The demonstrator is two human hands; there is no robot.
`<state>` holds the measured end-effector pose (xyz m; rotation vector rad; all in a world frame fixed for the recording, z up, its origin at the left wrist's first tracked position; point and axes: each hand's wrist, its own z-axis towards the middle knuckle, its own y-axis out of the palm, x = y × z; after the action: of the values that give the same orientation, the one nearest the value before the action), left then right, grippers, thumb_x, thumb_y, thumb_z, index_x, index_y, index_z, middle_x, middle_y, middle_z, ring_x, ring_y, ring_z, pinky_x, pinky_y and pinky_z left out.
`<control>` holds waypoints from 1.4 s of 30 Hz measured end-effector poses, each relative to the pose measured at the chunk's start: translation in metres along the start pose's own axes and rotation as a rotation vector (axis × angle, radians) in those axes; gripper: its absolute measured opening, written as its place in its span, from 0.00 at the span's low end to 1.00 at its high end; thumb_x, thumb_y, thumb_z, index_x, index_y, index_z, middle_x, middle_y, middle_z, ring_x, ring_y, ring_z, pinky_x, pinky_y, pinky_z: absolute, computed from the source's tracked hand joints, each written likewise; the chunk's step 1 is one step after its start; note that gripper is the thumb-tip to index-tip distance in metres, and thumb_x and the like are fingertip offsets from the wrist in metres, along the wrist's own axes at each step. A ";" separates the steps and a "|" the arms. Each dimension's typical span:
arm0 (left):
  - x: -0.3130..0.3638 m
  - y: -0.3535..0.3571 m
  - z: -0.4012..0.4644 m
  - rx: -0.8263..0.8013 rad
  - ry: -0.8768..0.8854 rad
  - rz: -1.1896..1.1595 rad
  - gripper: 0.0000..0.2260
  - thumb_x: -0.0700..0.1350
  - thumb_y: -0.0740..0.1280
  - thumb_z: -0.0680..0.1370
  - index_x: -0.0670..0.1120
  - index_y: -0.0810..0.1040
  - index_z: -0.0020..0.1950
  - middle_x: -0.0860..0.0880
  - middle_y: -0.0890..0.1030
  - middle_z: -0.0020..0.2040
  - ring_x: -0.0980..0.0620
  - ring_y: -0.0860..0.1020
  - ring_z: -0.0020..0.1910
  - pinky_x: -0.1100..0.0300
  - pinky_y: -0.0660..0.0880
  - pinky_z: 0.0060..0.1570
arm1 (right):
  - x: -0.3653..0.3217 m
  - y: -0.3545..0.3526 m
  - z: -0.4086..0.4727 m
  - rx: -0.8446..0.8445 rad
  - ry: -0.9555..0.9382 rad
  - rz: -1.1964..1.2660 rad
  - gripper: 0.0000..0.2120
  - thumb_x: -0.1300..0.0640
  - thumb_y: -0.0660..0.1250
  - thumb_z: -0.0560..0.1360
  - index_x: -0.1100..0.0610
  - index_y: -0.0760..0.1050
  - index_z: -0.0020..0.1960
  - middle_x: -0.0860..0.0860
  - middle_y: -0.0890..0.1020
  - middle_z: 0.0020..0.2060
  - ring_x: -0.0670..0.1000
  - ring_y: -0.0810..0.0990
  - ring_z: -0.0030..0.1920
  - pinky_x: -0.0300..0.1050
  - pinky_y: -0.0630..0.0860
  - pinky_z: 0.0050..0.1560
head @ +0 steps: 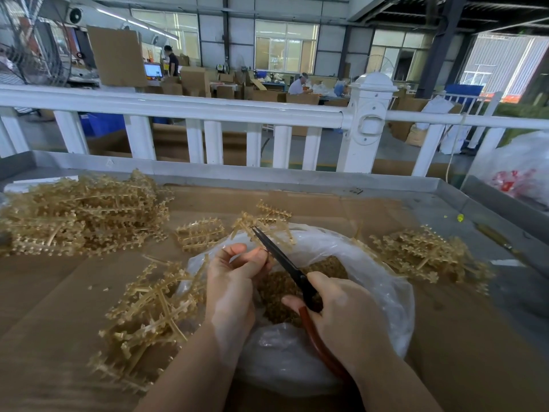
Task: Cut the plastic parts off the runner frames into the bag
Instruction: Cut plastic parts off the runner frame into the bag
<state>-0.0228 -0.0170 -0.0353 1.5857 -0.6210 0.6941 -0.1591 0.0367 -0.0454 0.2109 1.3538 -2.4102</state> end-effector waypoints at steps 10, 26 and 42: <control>0.005 -0.003 -0.001 -0.043 -0.060 0.076 0.20 0.27 0.60 0.75 0.48 0.78 0.59 0.42 0.80 0.44 0.47 0.81 0.45 0.55 0.77 0.48 | 0.000 -0.001 -0.002 0.011 0.049 0.022 0.21 0.31 0.56 0.69 0.45 0.78 0.46 0.41 0.79 0.34 0.42 0.76 0.37 0.33 0.70 0.37; 0.004 -0.002 0.000 -0.003 -0.095 0.131 0.05 0.39 0.66 0.77 0.40 0.82 0.47 0.43 0.84 0.41 0.48 0.83 0.40 0.55 0.79 0.44 | -0.001 -0.001 -0.003 -0.002 0.045 -0.018 0.19 0.33 0.59 0.69 0.45 0.77 0.47 0.42 0.79 0.34 0.44 0.76 0.38 0.33 0.66 0.36; 0.000 -0.003 0.003 -0.004 -0.044 0.115 0.03 0.36 0.69 0.74 0.42 0.81 0.45 0.48 0.82 0.35 0.54 0.80 0.34 0.62 0.78 0.37 | 0.003 0.003 -0.001 0.165 0.081 0.086 0.14 0.35 0.63 0.71 0.45 0.74 0.44 0.40 0.75 0.32 0.43 0.74 0.37 0.35 0.71 0.36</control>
<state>-0.0208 -0.0198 -0.0378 1.5740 -0.7506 0.7444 -0.1611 0.0358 -0.0490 0.4060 1.1544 -2.4645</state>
